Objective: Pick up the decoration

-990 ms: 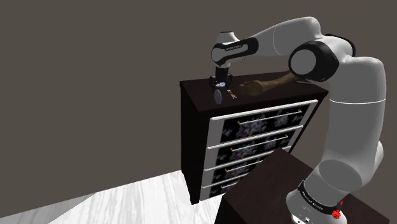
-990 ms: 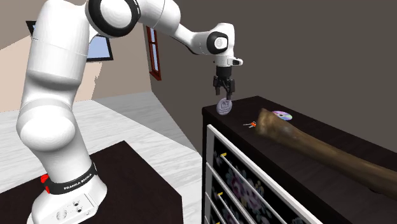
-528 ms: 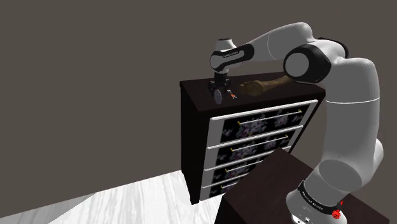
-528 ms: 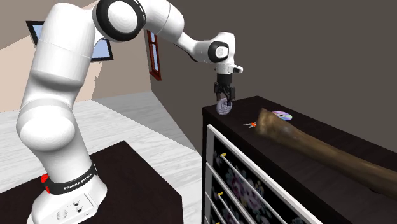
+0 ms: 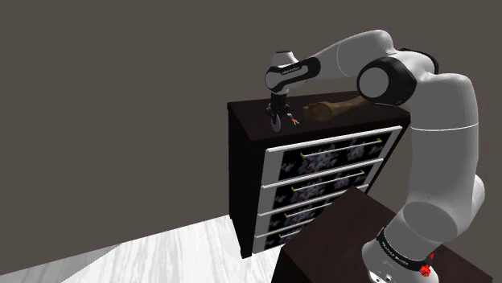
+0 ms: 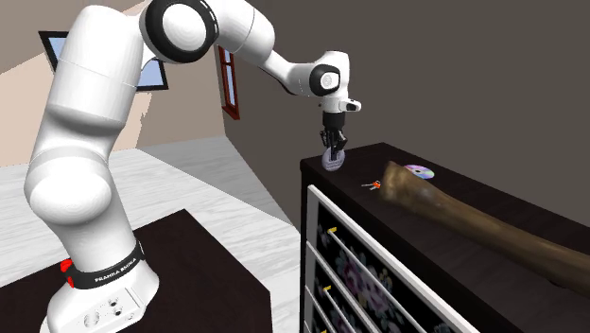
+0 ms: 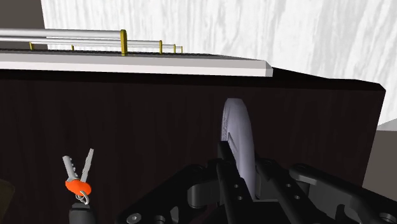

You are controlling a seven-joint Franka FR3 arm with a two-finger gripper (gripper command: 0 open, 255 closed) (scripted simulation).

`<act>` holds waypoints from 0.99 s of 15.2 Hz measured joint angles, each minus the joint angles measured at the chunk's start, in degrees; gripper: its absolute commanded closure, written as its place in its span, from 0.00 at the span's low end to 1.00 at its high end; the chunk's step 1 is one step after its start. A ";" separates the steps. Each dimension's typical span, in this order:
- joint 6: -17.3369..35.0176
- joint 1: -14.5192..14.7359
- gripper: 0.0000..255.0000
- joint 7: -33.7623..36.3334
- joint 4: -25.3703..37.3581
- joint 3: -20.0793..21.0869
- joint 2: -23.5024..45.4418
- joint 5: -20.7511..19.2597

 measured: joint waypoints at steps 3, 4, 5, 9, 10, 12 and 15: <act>0.01 0.00 1.00 0.00 -0.01 0.00 0.00 0.00; -0.01 0.01 1.00 0.01 0.00 0.00 0.00 0.00; -0.35 0.02 1.00 0.01 0.17 0.00 -0.16 -0.01; -2.52 0.09 1.00 0.02 1.38 -0.03 -1.15 -0.07; -3.18 0.07 1.00 -0.01 1.94 -0.03 -1.25 -0.08; -4.45 0.11 1.00 0.00 2.56 -0.06 -1.90 -0.13; -6.49 0.05 1.00 -0.13 4.31 -0.09 -2.20 -0.13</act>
